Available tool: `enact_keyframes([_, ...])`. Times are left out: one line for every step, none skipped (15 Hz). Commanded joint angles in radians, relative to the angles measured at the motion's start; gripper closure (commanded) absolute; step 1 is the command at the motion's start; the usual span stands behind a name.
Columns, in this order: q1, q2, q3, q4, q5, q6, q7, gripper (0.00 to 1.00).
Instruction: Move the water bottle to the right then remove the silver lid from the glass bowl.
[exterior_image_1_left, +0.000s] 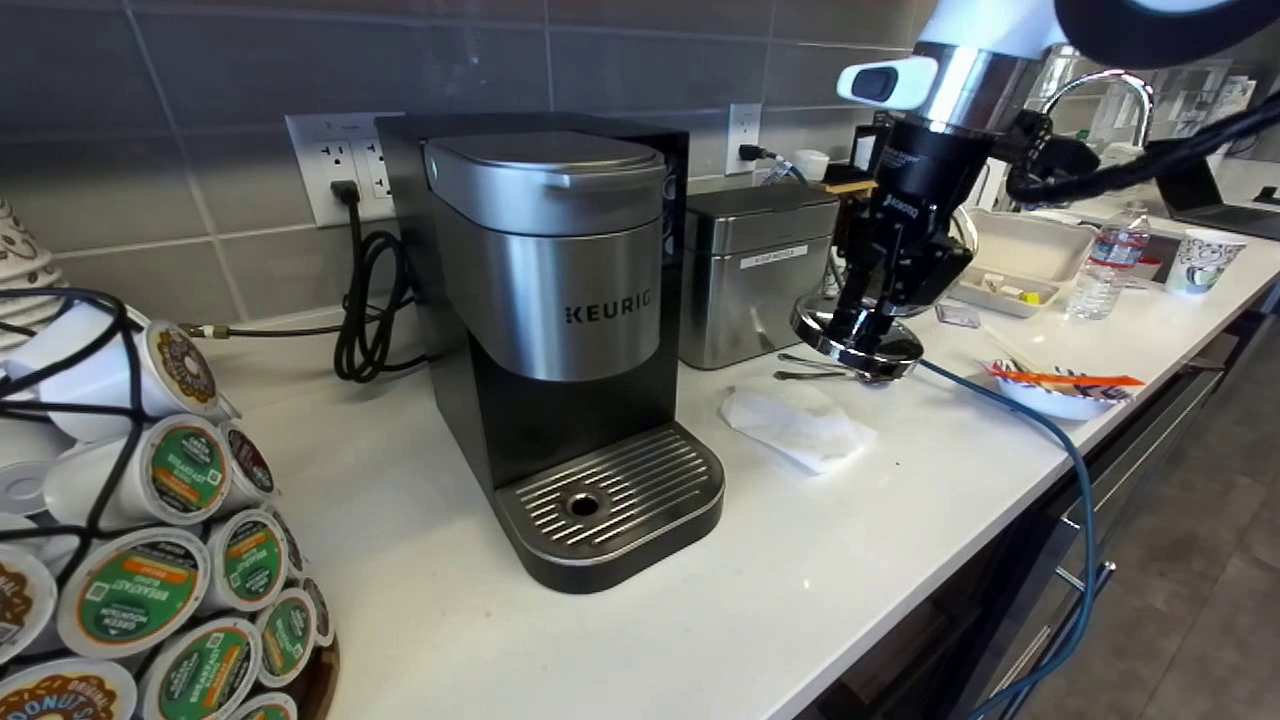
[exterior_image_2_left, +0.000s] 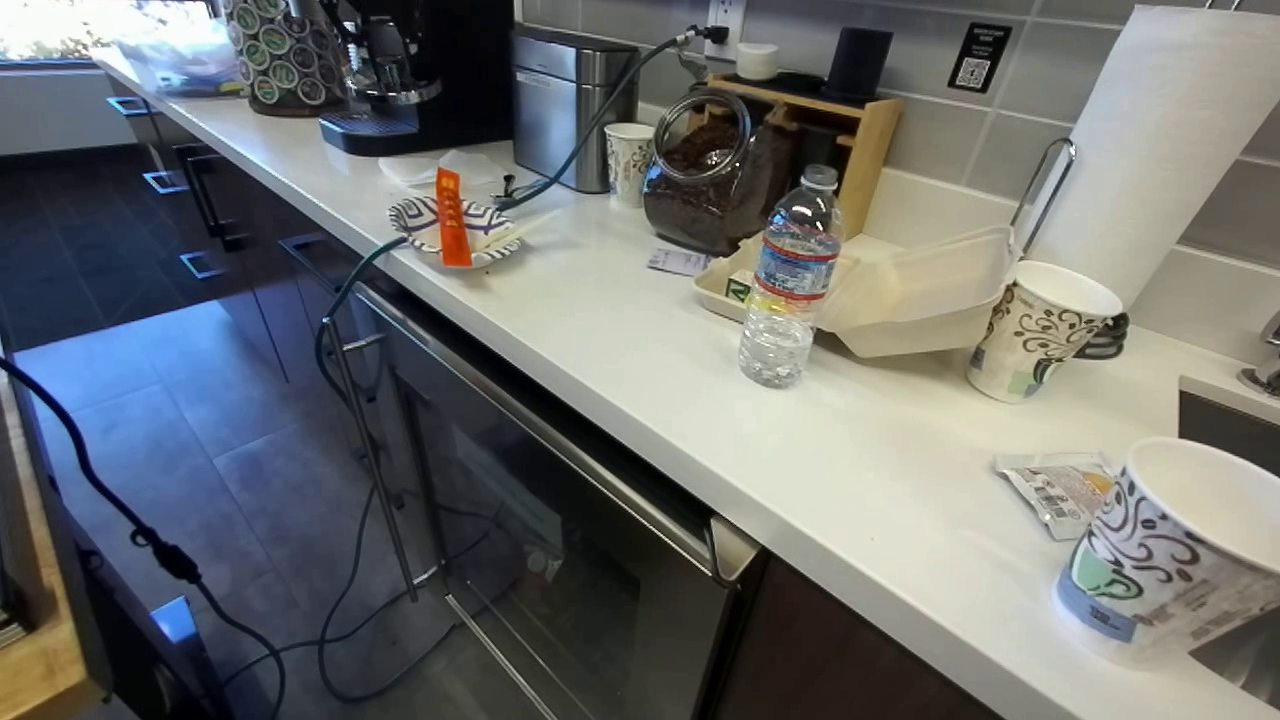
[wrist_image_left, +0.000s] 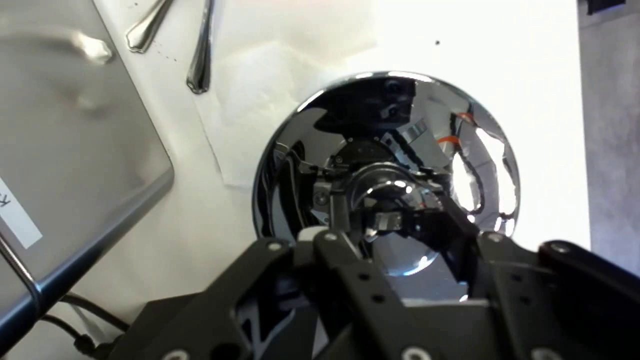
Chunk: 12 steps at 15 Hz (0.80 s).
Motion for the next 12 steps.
enact_keyframes([0.01,0.107,0.001,0.112,-0.129,-0.034,0.019,0.79])
enact_keyframes([0.006,0.131,0.001,0.133,-0.139,-0.038,0.013,0.79])
enact_keyframes([0.004,0.147,-0.001,0.145,-0.152,-0.031,0.016,0.79])
enact_keyframes([0.0,0.161,0.001,0.16,-0.152,-0.034,0.012,0.79])
enact_keyframes([-0.001,0.171,0.004,0.171,-0.153,-0.038,0.006,0.79])
enact_keyframes([-0.004,0.181,0.01,0.181,-0.143,-0.035,-0.005,0.79])
enact_keyframes([-0.007,0.195,0.01,0.192,-0.139,-0.035,-0.007,0.79])
enact_keyframes([-0.008,0.205,0.009,0.2,-0.139,-0.033,-0.006,0.79])
enact_keyframes([-0.011,0.213,0.01,0.206,-0.133,-0.04,-0.008,0.79])
enact_keyframes([-0.012,0.223,0.009,0.211,-0.132,-0.04,-0.008,0.79])
enact_keyframes([-0.014,0.232,0.008,0.217,-0.132,-0.038,-0.005,0.79])
enact_keyframes([0.001,0.232,0.012,0.184,-0.139,-0.007,0.028,0.79])
